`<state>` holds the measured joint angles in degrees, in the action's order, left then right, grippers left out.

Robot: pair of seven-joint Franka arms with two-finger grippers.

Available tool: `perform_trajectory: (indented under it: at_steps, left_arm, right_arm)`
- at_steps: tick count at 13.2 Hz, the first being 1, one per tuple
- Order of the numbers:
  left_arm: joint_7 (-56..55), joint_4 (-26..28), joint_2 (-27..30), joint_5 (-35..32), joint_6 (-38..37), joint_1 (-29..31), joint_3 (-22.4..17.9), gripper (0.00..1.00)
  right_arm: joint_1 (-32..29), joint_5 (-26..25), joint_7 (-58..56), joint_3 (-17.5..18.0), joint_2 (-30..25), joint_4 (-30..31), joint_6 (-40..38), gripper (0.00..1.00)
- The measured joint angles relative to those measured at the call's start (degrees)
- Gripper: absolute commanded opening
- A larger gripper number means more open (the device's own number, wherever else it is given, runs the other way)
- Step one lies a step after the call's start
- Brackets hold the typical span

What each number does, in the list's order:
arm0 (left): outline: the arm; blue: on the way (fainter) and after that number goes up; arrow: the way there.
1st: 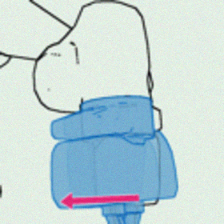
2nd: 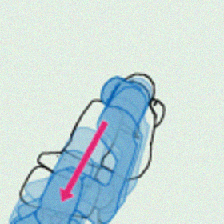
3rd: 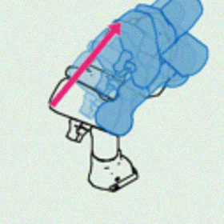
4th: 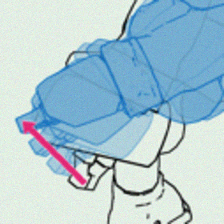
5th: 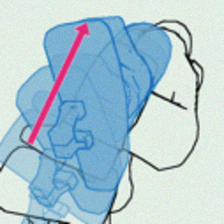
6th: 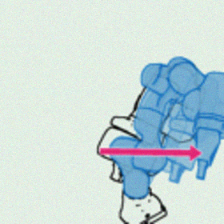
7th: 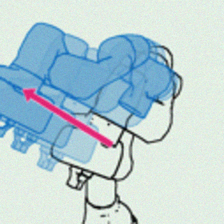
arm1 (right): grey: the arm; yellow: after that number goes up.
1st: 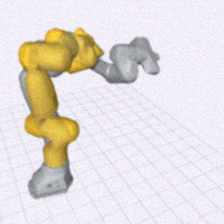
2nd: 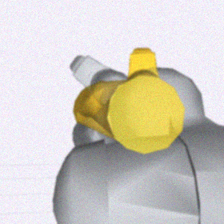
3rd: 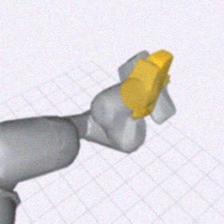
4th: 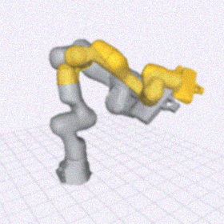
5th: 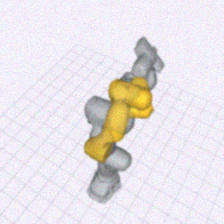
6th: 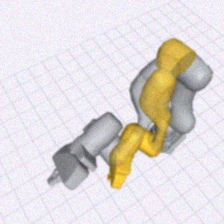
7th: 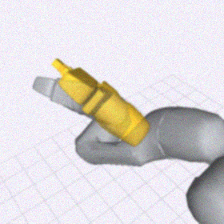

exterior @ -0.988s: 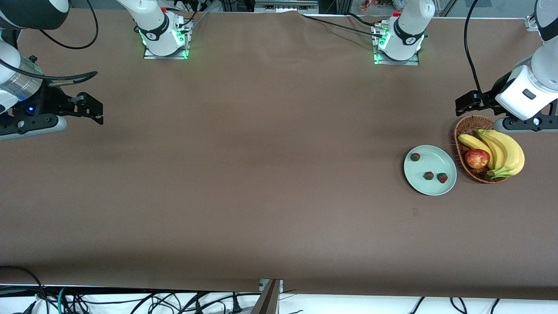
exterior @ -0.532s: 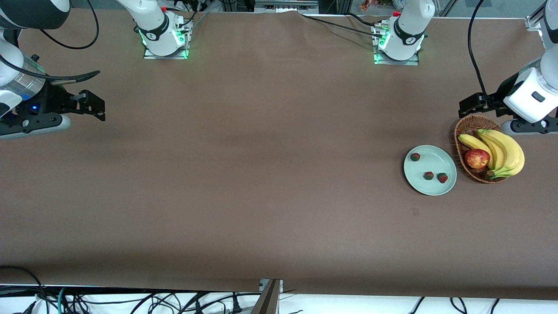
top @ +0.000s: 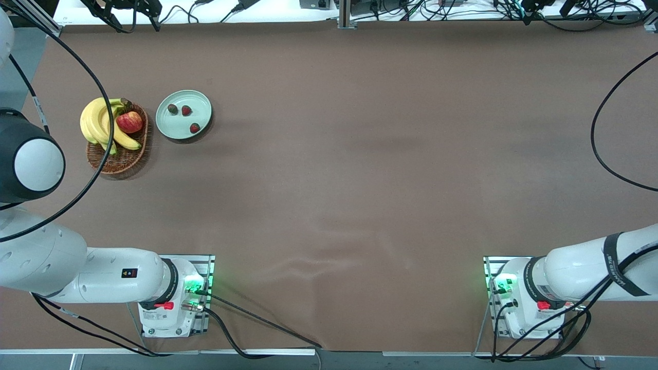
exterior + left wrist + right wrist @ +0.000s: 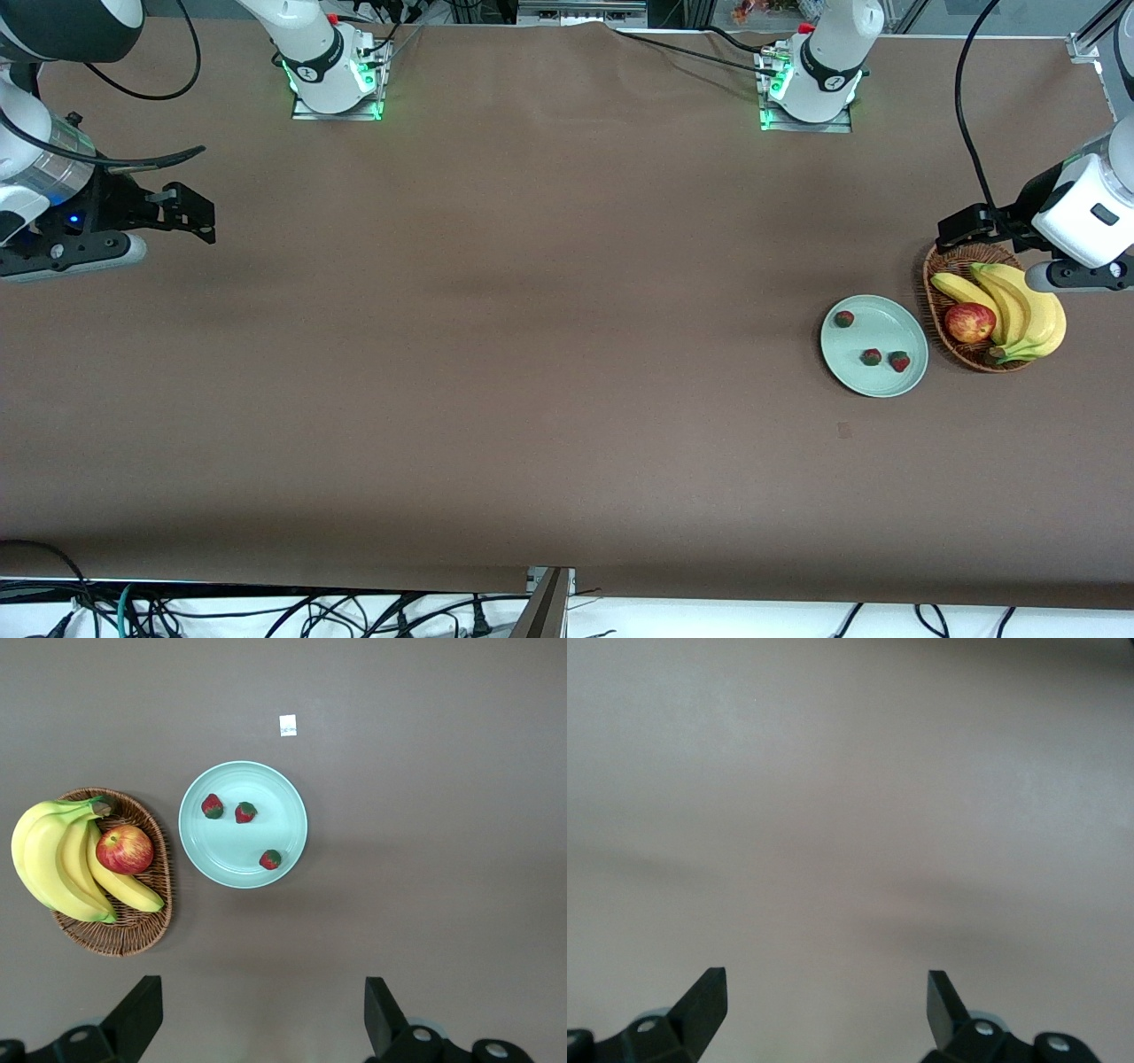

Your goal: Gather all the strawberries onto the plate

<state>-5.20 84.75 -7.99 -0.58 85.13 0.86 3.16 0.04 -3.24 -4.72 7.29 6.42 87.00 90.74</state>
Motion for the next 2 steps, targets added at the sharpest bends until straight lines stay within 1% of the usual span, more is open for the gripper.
perform_trajectory:
  at_steps: [2]
  left_arm:
    - [0.0,-0.1,0.0,0.0,0.0,0.0,0.0,1.00]
  right_arm:
    - [-0.1,0.0,0.0,0.0,0.0,0.0,0.0,0.99]
